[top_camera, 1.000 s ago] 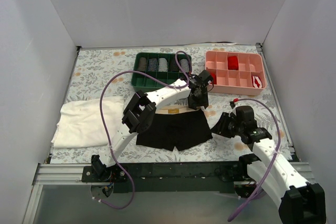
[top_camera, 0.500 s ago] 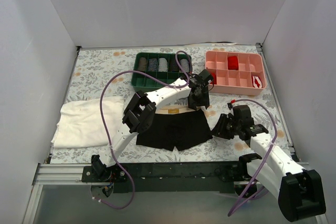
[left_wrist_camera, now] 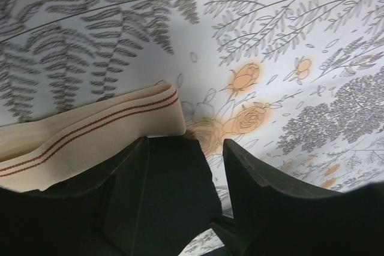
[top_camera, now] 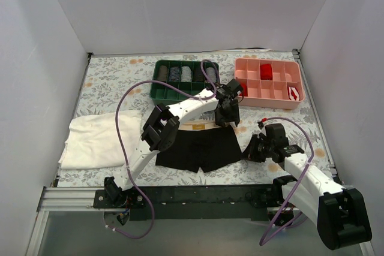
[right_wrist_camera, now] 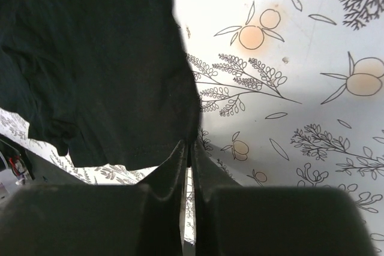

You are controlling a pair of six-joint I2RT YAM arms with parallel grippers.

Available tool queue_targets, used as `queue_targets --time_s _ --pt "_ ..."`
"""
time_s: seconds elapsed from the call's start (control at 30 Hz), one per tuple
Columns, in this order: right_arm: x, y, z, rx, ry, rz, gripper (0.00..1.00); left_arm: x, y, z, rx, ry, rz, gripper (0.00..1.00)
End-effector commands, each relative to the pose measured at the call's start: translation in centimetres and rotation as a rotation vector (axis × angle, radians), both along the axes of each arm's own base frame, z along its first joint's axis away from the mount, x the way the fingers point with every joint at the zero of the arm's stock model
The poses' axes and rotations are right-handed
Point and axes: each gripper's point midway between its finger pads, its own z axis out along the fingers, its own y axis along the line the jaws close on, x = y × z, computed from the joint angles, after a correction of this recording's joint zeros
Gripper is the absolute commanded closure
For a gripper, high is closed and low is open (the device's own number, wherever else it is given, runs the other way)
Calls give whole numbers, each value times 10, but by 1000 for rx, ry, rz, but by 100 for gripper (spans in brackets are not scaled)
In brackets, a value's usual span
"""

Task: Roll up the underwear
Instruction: Fold the underwear at the center of the board.

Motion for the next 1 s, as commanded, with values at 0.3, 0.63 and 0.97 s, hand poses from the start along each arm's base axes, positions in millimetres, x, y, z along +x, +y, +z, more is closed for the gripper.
queue_targets --time_s 0.3,0.63,0.97 --pt "-3 8 3 41 -32 81 99 0 13 -24 38 104 16 66" --pt "0 14 16 69 -95 129 99 8 10 -14 12 68 32 89" --pt "4 9 28 42 -136 119 99 19 -2 45 -113 -35 51 93"
